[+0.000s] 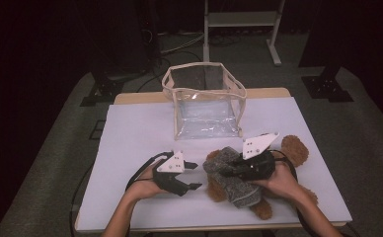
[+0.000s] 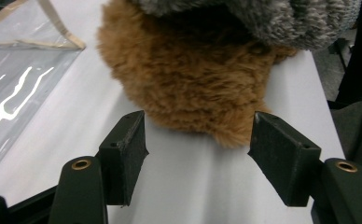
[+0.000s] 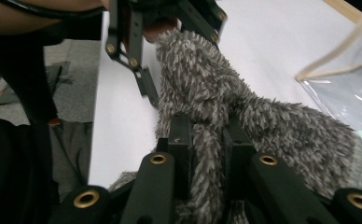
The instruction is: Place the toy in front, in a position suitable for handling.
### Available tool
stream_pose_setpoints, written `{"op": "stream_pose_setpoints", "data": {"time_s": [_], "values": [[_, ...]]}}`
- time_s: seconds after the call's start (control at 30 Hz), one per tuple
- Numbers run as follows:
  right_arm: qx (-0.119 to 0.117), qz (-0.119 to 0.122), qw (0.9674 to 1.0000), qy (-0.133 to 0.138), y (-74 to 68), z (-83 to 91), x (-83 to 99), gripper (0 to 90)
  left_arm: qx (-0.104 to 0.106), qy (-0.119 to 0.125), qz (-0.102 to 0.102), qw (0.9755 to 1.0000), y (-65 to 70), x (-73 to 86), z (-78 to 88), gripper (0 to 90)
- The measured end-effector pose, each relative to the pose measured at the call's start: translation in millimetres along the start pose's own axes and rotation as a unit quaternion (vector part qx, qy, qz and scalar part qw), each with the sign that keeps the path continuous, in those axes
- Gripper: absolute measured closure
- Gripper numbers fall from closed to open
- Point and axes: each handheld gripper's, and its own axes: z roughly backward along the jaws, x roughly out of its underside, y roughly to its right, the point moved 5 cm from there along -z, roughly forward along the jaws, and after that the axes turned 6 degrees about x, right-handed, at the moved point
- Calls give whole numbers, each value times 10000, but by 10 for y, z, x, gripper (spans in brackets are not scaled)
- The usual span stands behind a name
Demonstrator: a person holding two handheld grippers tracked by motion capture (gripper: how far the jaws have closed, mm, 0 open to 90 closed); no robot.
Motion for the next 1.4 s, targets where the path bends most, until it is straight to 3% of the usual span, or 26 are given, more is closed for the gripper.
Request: {"op": "stream_pose_setpoints", "data": {"time_s": [0.1, 0.23, 0.33, 0.5, 0.57, 0.73, 0.87, 1.0, 1.13, 1.4], "values": [[172, -70, 9998, 90, 107, 96, -36, 768, 30, -10, -11, 10000, 3, -4, -15, 352], [522, -224, 9984, -30, 305, 260, 42, 767, 40, -48, -2, 10000, -5, 6, -25, 352], [527, -448, 9976, -93, 384, 286, 144, 766, 40, -38, -9, 10000, -9, 4, -37, 352], [214, -323, 9992, -122, 240, 163, 167, 766, 101, -25, -51, 9999, 2, -39, -95, 349], [100, -289, 9995, -8, 205, 166, 113, 766, 147, -34, -91, 9998, 12, -62, -120, 349], [381, -325, 9987, 87, 311, 316, 56, 766, 151, -50, -111, 9998, 15, -65, -130, 348], [521, -395, 9979, -29, 386, 365, 116, 766, 143, -6, -103, 9998, 11, -73, -142, 347], [375, -294, 9985, -256, 295, 229, 174, 766, 202, 154, -146, 9996, 34, -159, -203, 348], [336, -207, 9988, -282, 241, 195, 168, 766, 306, 257, -311, 9987, 85, -295, -315, 349], [311, -171, 9981, -508, 258, 323, 260, 768, 317, 15, -402, 9987, 108, -335, -450, 369]]}}
